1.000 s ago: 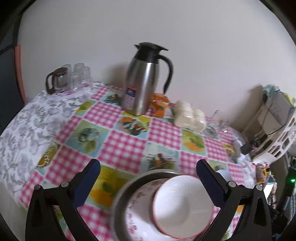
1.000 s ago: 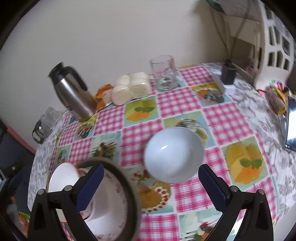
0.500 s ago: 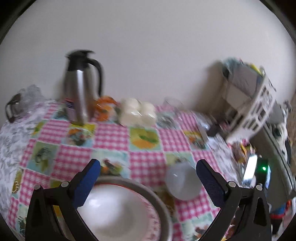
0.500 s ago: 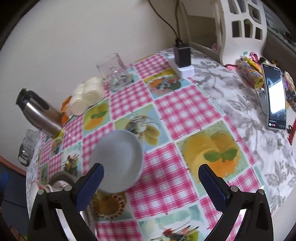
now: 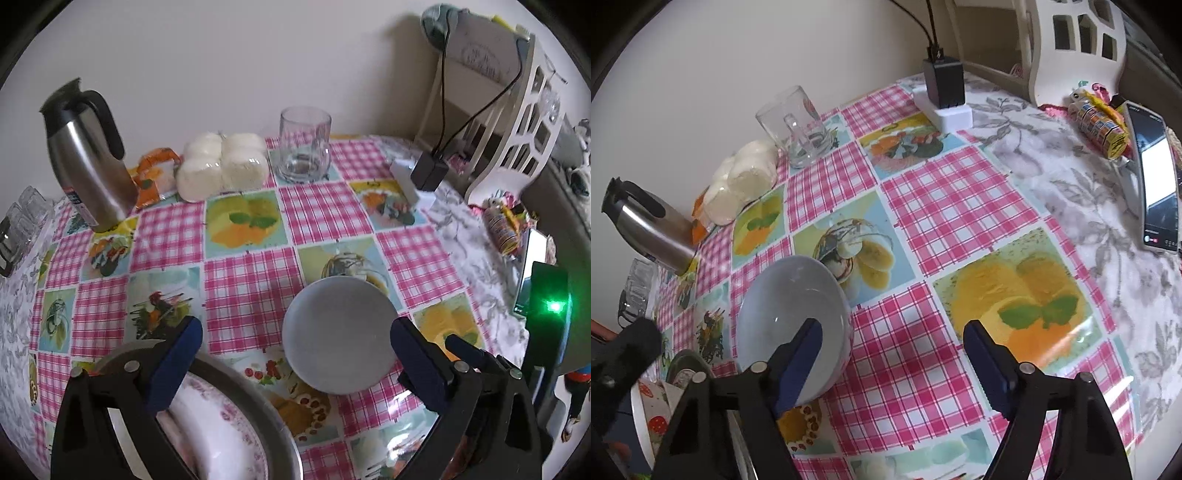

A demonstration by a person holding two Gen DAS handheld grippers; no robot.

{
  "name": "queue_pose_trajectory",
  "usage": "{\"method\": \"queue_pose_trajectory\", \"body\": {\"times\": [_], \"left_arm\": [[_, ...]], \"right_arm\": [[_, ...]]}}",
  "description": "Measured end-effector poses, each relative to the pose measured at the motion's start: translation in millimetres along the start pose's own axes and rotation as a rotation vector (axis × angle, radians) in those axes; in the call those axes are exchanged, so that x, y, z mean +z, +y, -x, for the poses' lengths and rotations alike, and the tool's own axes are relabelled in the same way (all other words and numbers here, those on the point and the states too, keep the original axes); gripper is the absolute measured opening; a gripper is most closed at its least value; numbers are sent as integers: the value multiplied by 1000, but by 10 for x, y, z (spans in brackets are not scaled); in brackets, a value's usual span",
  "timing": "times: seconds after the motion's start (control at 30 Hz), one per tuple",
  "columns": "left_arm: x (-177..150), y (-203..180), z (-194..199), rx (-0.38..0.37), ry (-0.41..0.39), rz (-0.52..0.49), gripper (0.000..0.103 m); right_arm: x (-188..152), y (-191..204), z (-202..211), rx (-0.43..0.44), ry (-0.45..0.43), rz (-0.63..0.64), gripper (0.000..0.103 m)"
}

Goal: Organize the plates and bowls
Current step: 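Move both tools toward the plain white bowl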

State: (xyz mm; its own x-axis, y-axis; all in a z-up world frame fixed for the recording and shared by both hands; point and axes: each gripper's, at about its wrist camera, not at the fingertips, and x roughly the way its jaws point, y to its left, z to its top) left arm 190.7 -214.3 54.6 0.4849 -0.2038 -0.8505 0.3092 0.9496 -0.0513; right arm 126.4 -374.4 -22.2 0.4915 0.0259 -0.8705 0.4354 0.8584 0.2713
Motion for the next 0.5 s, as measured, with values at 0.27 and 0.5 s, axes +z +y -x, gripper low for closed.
{"method": "queue_pose_trajectory", "body": {"times": [0.27,0.5], "left_arm": [[4,9,-354,-21,77,54,81],[-6,61,-448,-33,98,89,81]], "right_arm": [[-27,124,-197,7,45,27,67],[-89,196,-316,48,87,45,36]]}}
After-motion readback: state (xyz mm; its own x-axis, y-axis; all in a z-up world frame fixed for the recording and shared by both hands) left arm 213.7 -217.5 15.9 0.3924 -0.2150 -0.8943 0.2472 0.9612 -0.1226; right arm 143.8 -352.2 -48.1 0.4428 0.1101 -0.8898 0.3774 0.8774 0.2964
